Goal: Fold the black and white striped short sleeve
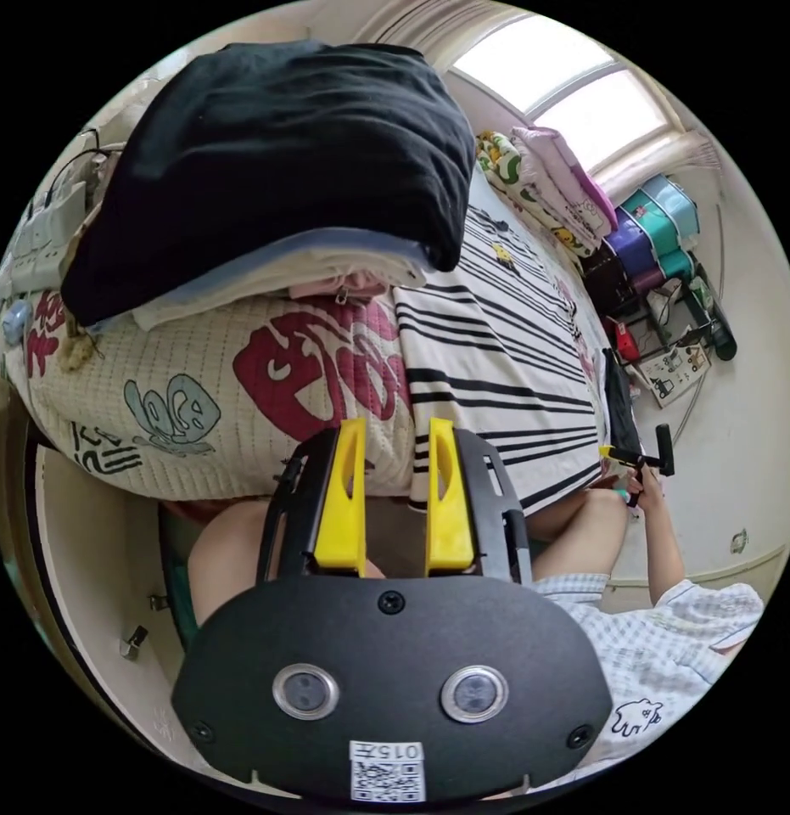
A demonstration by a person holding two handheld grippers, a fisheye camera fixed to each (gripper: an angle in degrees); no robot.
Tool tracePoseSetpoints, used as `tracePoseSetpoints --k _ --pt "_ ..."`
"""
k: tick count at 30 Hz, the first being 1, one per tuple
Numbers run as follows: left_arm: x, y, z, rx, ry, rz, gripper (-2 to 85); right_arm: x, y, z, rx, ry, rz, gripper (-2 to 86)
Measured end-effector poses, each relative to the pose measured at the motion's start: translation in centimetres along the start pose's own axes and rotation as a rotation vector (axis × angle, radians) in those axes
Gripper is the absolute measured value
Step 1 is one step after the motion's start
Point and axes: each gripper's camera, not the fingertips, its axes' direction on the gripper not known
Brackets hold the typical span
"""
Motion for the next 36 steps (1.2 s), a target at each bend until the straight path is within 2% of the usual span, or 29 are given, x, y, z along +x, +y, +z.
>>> tracePoseSetpoints --k 4,16,20,25,30,36 --pt "-0.4 -1.0 1.0 -0.051 0.028 0.013 9.3 -0.2 -0.4 -0.6 -0.007 0.013 0.015 13.3" --pt "1.5 -4.2 3.6 -0.107 -0.043 0.035 9.5 0.1 0.3 -1.1 -0.003 -0.020 0.001 8.9" --pt "0.9 -4.1 3.5 -0.103 0.022 0.035 8.3 -1.5 1.3 -1.0 0.003 0.050 -0.084 6.2" --pt "1.4 -4.8 4.6 -0.156 -0.020 0.074 7.6 -2.4 2.1 -0.4 0.009 0.108 -0.128 5.5" --pt "1.3 -5.4 5.0 -0.171 -0.025 0.069 6.7 -1.1 2.5 0.0 0.008 0.053 -0.091 5.3" --pt "1.4 -5.7 5.4 -0.175 -0.057 0.058 3.0 -3.3 3.3 0.9 0.017 0.181 -0.155 4.8"
